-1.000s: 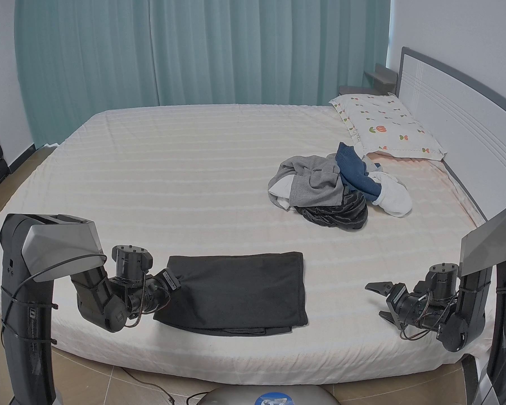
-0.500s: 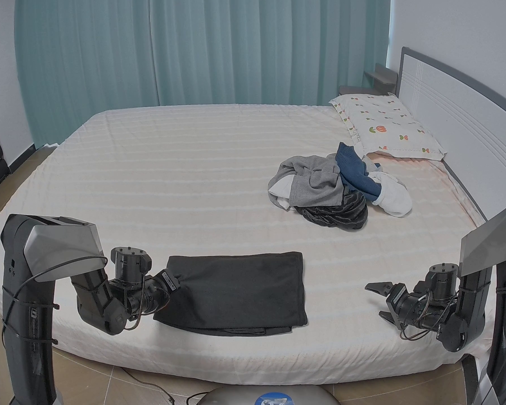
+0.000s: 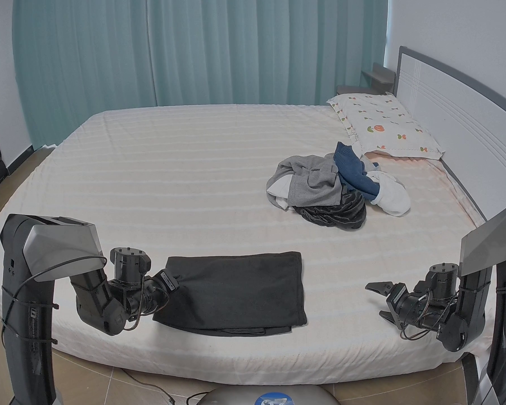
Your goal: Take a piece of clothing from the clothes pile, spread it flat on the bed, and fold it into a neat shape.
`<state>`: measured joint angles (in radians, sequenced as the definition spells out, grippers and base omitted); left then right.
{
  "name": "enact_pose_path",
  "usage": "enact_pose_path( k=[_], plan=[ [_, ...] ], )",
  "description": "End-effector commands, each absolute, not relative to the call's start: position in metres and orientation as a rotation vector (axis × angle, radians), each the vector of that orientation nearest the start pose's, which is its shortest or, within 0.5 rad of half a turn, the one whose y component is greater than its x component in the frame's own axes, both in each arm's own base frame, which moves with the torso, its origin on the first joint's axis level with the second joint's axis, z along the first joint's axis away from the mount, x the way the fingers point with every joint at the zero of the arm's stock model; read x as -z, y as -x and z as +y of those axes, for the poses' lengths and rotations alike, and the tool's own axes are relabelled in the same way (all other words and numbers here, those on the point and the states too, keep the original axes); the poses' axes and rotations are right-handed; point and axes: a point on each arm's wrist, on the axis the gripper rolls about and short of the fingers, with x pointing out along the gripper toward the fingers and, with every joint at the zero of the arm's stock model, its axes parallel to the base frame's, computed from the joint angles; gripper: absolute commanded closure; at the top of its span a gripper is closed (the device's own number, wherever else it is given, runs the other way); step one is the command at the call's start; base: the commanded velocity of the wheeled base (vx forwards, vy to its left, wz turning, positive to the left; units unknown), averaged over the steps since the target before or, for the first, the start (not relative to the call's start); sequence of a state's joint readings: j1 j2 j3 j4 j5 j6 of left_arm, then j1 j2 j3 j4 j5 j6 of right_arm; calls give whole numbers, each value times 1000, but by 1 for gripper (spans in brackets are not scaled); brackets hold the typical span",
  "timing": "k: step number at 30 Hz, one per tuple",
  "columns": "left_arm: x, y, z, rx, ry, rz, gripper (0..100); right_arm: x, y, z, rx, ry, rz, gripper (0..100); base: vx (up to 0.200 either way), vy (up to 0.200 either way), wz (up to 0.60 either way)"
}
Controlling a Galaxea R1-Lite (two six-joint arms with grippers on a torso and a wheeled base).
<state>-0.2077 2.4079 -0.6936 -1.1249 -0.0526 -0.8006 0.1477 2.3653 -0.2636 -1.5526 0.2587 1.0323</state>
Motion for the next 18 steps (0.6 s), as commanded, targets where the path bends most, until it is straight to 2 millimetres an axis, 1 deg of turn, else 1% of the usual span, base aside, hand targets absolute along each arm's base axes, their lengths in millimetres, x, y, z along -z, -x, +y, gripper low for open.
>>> enact_pose_path(
  k=[1, 5, 18],
  plan=[
    [39, -348, -73, -4, 729, 657, 100, 31, -274, 47, -83, -1022, 699, 0, 0, 200, 0],
    [38, -346, -72, -8, 728, 662, 100, 31, -274, 47, -81, -1021, 699, 0, 0, 200, 0],
    [37, -346, -70, -36, 723, 636, 100, 31, -274, 47, -81, -1021, 698, 0, 0, 200, 0]
  ],
)
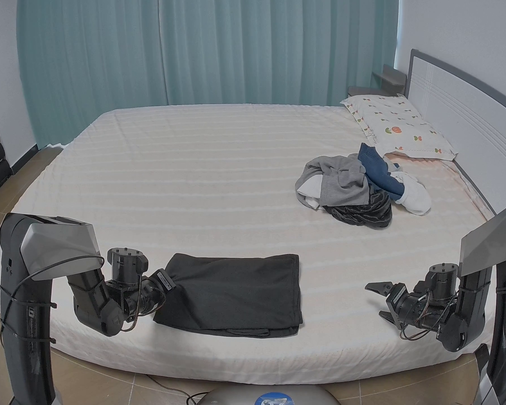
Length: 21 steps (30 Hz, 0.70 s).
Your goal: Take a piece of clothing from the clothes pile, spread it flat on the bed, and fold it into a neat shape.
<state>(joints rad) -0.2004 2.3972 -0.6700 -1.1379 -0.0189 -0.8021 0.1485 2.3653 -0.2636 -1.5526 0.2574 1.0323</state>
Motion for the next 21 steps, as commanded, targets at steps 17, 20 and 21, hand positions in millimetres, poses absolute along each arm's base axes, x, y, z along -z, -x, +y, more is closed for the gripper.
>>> enact_pose_path(
  k=[17, 20, 21],
  plan=[
    [36, -343, -61, -63, 729, 636, 100, 28, -276, 44, -79, -1033, 680, 0, 0, 200, 0],
    [37, -343, -61, -64, 729, 639, 100, 28, -276, 44, -77, -1034, 679, 0, 0, 200, 0],
    [36, -343, -60, -65, 730, 637, 100, 28, -277, 44, -80, -1035, 675, 0, 0, 200, 0]
  ],
)
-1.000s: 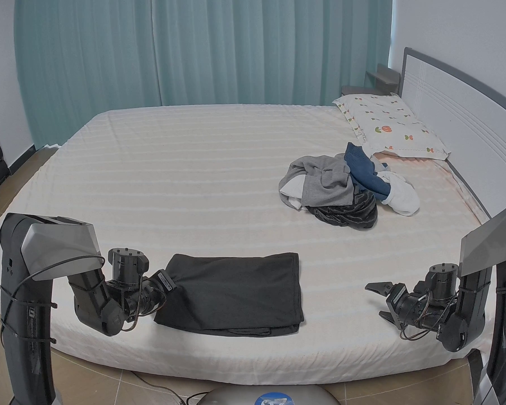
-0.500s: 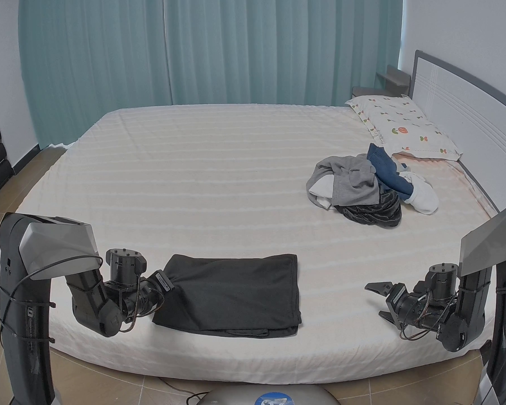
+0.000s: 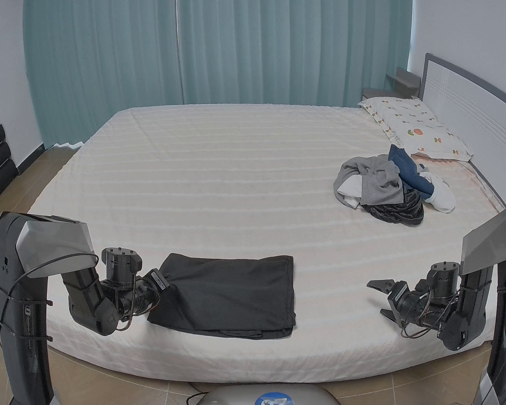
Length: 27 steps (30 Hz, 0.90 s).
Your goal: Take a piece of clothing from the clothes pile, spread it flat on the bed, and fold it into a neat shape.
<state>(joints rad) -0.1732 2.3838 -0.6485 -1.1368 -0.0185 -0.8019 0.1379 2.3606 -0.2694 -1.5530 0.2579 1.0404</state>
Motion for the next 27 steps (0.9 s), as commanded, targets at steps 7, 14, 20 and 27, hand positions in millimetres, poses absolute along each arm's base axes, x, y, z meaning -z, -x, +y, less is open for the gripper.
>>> enact_pose_path(
  k=[7, 14, 20, 27],
  plan=[
    [38, -341, -57, -74, 730, 645, 100, 28, -276, 44, -77, -1034, 679, 0, 0, 200, 0],
    [39, -340, -58, -75, 729, 651, 100, 29, -277, 45, -78, -1032, 681, 0, 0, 200, 0],
    [39, -339, -60, -71, 726, 658, 100, 29, -277, 45, -79, -1030, 684, 0, 0, 100, 0],
    [39, -337, -60, -69, 726, 660, 100, 30, -276, 45, -80, -1028, 687, 0, 0, 0, 0]
  ],
)
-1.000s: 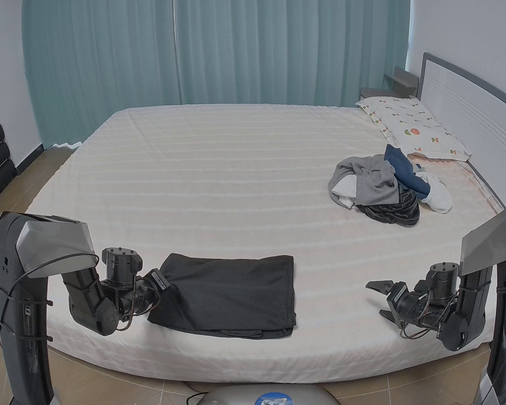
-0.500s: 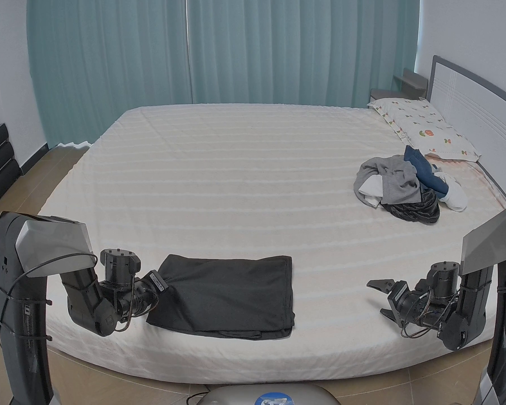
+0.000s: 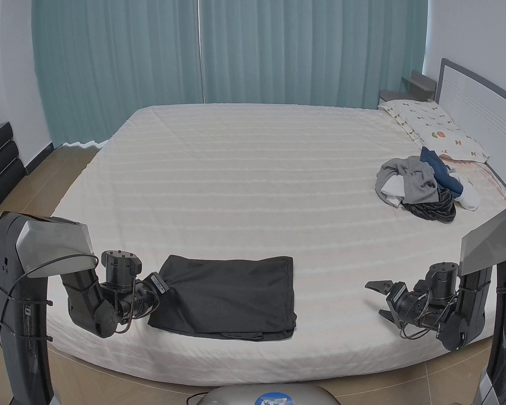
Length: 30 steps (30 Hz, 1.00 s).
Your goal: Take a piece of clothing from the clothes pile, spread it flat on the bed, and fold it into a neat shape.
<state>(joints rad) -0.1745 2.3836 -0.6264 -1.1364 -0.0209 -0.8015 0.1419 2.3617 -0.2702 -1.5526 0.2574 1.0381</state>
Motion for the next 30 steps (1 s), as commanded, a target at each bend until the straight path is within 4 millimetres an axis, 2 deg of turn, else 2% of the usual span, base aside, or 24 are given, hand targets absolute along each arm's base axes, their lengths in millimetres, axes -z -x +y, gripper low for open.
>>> enact_pose_path(
  k=[1, 2, 3, 15, 22, 25, 30],
  plan=[
    [39, -337, -60, -70, 727, 662, 100, 30, -276, 45, -80, -1028, 687, 0, 0, 0, 0],
    [39, -337, -61, -69, 726, 662, 100, 30, -276, 46, -81, -1028, 688, 0, 0, 0, 0],
    [40, -336, -60, -71, 726, 667, 0, 30, -276, 46, -80, -1028, 689, 0, 0, 0, 0],
    [36, -328, -58, -70, 715, 677, 0, 30, -276, 46, -80, -1026, 690, 0, 0, 0, 0],
    [16, -325, -35, -85, 659, 623, 0, 29, -278, 45, -81, -1029, 678, 0, 0, 0, 0],
    [-2, -325, -21, -89, 625, 564, 0, 20, -278, 44, -82, -1026, 641, 0, 0, 0, 0],
    [-26, -317, -19, -58, 573, 496, 0, -10, -276, 44, -83, -1007, 517, 0, 0, 0, 0]
  ],
)
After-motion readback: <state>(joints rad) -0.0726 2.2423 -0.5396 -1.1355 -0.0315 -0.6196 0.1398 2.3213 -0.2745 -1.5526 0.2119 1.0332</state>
